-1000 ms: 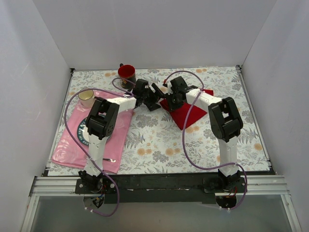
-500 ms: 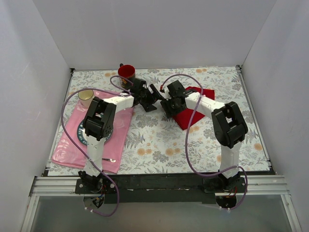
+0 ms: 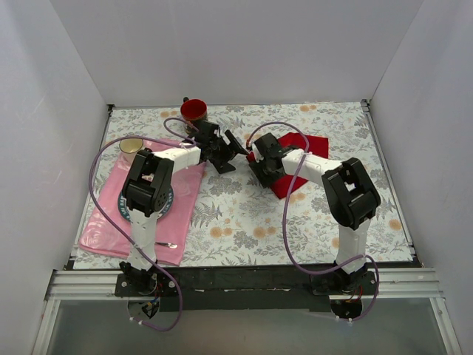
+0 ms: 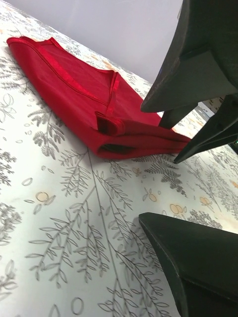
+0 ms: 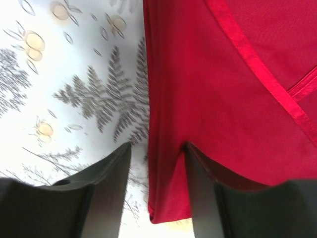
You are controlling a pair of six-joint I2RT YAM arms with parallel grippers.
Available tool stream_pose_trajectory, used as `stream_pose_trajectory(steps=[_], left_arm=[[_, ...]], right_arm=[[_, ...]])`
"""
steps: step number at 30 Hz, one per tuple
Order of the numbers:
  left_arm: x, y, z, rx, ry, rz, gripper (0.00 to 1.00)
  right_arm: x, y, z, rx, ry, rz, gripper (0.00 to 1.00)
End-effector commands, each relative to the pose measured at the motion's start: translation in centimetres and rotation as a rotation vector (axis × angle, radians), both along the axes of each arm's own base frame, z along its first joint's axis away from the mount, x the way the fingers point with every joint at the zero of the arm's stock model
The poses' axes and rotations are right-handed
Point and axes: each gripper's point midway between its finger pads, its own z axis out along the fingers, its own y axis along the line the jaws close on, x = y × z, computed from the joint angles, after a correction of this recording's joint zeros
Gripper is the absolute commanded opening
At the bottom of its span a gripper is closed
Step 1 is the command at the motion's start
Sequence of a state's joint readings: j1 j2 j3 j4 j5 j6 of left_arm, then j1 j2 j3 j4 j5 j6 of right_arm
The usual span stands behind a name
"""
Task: Fold the napkin, place the utensils inside, and roll it up
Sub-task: Roll the napkin with the utensil
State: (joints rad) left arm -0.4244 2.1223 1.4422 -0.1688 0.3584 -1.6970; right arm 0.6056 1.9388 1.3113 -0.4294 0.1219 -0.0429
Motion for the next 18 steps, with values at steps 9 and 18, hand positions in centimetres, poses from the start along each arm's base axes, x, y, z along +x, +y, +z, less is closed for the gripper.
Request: stream_pose_trajectory(steps=[9, 18], left_arm=[[-4.1, 0.0, 0.5, -0.001, 0.045, -0.09, 0.84], [-4.6, -1.6, 0.9, -0.02, 0.024, -0.1, 0.84]], right_arm=[[-2.2, -0.5, -4.5, 0.021, 0.097, -0.059, 0.15], [-1.3, 0.8, -2.6, 0.081, 0.103, -0.033, 0.01]])
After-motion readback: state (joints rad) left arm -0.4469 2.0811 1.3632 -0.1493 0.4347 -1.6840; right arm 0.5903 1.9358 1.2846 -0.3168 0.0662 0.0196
